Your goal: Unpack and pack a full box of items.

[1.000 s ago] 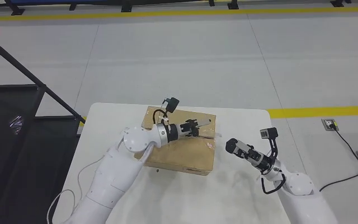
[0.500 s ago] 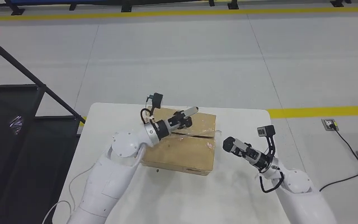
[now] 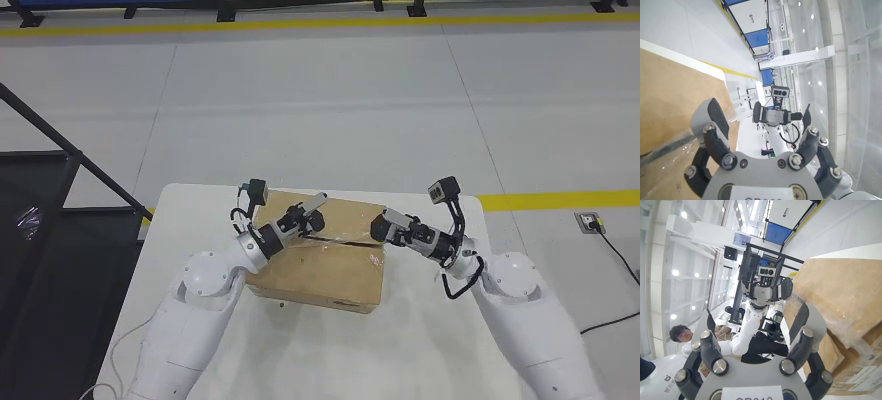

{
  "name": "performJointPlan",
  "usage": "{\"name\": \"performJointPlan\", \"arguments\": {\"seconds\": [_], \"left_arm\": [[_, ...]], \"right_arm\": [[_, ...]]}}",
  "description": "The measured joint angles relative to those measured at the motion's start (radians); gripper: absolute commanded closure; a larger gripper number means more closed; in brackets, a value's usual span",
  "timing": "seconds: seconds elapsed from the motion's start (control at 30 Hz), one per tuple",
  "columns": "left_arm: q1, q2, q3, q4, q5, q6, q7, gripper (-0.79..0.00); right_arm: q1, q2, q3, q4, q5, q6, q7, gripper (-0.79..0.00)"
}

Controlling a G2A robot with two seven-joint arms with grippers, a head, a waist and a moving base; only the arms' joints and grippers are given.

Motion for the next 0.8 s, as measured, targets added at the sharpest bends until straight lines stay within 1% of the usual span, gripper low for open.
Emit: {"name": "performJointPlan", "arguments": {"seconds": [0.13, 0.33, 0.57, 0.7, 0.8], "left_arm": [[-0.002, -0.004, 0.033, 0.018, 0.038, -0.006, 0.016, -0.785], [0.003, -0.003, 0.053, 0.021, 0.077, -0.013, -0.008, -0.785], [0.018, 0.002, 0.045, 0.005, 0.064, -0.017, -0.032, -0.785], [0.024, 0.003, 0.043, -0.002, 0.063, -0.017, -0.029, -0.785], [0.029, 0.004, 0.039, -0.004, 0.059, -0.02, -0.022, -0.785]], "right_arm": [[0.09, -0.019, -0.062, 0.082, -0.008, 0.071, 0.007, -0.785], [0.153, -0.035, -0.11, 0.17, -0.015, 0.143, 0.025, -0.785], [0.135, -0.03, -0.103, 0.185, -0.025, 0.135, 0.082, -0.785], [0.118, -0.024, -0.097, 0.176, -0.037, 0.138, 0.123, -0.785], [0.109, -0.021, -0.096, 0.164, -0.056, 0.146, 0.128, -0.785]]}}
